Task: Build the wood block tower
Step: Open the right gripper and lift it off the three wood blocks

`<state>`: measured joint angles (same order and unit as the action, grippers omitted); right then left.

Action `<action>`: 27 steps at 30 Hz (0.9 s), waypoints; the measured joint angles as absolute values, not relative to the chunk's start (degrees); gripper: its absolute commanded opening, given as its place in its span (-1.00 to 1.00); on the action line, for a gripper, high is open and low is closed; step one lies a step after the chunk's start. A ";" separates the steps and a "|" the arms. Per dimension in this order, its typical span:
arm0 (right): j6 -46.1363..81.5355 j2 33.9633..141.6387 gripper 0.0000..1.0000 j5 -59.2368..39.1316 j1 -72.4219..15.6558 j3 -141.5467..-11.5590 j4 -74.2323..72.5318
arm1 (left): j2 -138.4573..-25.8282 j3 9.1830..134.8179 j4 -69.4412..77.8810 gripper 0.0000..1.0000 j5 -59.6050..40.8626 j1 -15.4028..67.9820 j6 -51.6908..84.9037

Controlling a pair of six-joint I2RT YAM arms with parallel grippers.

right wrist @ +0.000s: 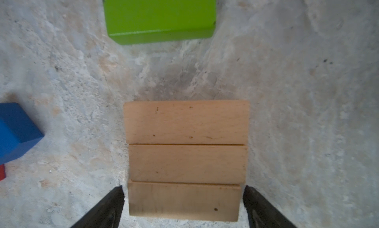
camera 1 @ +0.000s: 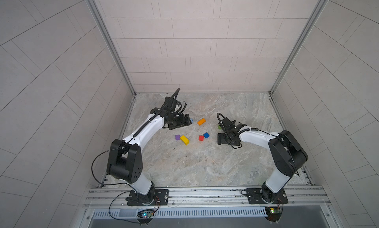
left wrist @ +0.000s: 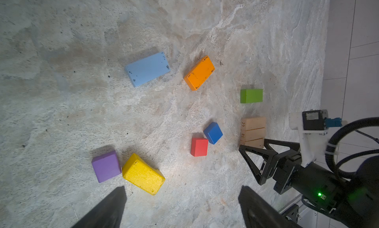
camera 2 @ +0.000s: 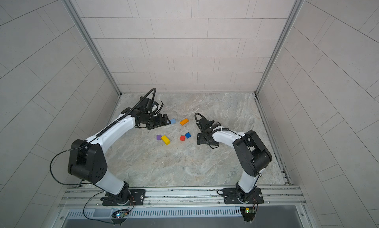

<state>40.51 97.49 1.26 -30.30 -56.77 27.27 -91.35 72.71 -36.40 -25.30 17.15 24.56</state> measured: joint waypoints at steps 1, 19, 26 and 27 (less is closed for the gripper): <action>40.49 97.49 0.89 1.19 -30.30 -56.77 27.29 | -91.35 72.71 -36.40 0.86 -25.30 17.15 24.56; 36.32 92.29 0.91 -0.16 -30.30 -61.56 34.04 | -91.35 72.71 -36.64 0.86 -25.43 16.36 24.36; 28.93 92.90 0.86 -0.21 -30.30 -67.77 37.85 | -91.72 72.71 -36.84 0.86 -25.74 15.49 24.36; 27.77 93.56 0.86 -0.01 -30.30 -69.06 38.46 | -91.83 72.71 -36.86 0.86 -25.78 15.46 24.36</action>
